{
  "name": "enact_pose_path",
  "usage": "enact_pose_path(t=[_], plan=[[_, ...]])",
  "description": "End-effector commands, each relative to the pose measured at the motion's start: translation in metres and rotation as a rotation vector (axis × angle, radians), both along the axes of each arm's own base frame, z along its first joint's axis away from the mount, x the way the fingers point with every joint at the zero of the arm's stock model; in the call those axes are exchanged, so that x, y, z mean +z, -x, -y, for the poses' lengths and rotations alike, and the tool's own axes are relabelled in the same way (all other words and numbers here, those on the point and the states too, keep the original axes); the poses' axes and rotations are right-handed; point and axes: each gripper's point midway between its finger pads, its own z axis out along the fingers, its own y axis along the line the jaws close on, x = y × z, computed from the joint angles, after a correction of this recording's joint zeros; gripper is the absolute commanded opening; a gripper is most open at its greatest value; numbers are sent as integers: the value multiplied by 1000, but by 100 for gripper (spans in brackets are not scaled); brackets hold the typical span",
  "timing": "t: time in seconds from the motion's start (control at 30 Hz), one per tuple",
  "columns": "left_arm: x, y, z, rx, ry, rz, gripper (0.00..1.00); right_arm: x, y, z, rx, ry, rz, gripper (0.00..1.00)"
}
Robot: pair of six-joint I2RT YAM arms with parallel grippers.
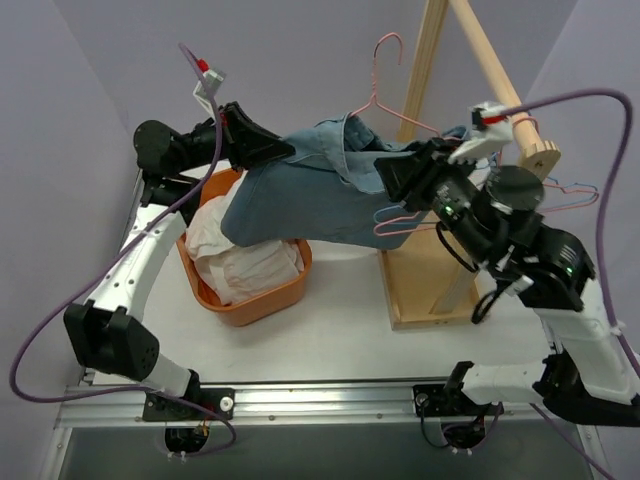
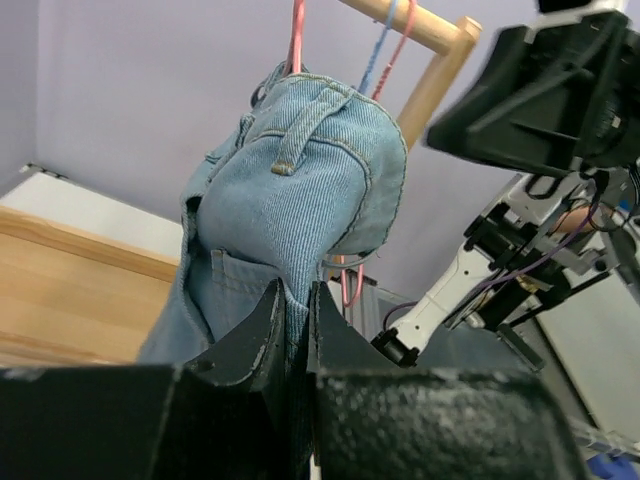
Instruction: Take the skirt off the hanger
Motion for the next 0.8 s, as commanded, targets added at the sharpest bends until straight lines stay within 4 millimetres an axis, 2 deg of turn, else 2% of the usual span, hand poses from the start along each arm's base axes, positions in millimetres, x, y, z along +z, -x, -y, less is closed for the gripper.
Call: enact_pose_path(t=[0.0,0.03,0.07,0.1,0.17,0.3,0.33,0.5,0.6,0.77], plan=[[13,31,-13,82,-36,154,2,12,-15,-21,8,-1,38,33],[6,34,-15,85,-54,128,2,11,-18,-24,3,-5,32,34],[10,41,-19,105,-62,166,2,10,-25,-29,-5,-7,32,34],[2,42,-20,106,-82,138,2,11,-27,-32,-3,-14,31,36],[0,45,-23,122,-107,166,2,13,-30,-41,26,-34,36,38],[-14,43,-29,163,-185,124,2,16,-30,-52,63,-53,34,41],[-10,43,-30,175,-187,137,2,15,-31,-52,67,-53,30,42],[-3,41,-33,212,-196,156,2,18,-27,-46,58,-63,36,42],[-3,45,-33,199,-193,167,2,15,-32,-40,22,-42,36,43],[-13,51,-33,174,-196,153,2,-8,-57,-33,-41,28,-10,45]])
